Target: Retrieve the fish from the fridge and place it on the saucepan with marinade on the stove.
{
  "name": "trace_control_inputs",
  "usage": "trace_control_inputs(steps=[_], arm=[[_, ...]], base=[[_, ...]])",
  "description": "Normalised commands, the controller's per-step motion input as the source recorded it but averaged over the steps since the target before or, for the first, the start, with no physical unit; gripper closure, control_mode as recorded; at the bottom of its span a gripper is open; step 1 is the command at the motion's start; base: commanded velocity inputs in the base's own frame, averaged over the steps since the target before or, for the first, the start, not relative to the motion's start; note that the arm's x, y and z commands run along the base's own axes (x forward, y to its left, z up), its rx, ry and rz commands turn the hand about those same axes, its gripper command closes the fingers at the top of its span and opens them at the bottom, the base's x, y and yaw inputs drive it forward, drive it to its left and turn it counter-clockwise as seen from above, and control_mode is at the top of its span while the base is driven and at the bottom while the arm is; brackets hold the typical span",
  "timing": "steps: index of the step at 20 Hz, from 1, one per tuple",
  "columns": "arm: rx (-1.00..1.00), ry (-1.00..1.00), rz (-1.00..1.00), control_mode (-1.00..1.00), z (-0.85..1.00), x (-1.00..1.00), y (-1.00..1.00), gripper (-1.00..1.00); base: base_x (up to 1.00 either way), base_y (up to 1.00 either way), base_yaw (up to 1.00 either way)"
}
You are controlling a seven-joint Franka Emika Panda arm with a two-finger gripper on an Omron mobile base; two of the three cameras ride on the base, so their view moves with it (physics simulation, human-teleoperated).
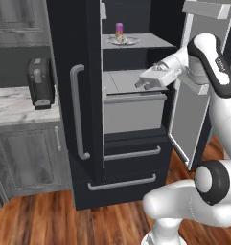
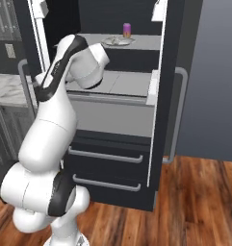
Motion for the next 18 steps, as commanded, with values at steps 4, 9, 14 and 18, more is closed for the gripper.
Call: trace_control_inputs(steps=[4, 9, 14, 18], arm=[[0.03, -0.20, 0.23, -1.00, 0.00, 0.00, 0.20, -1.00], [0.11, -0.20, 0.08, -1.00, 0.00, 0.05, 0.18, -1.00], [0.13, -0.10, 0.02, -1.00, 0.00, 0.14, 0.26, -1.00], [0.11, -0.03, 0.00, -1.00, -0.01, 0.11, 0.38, -1.00]], base=[[0.00, 0.00, 0.00], [0.00, 0.00, 0.00], [0.00, 0.00, 0.00], [0.00, 0.00, 0.00]])
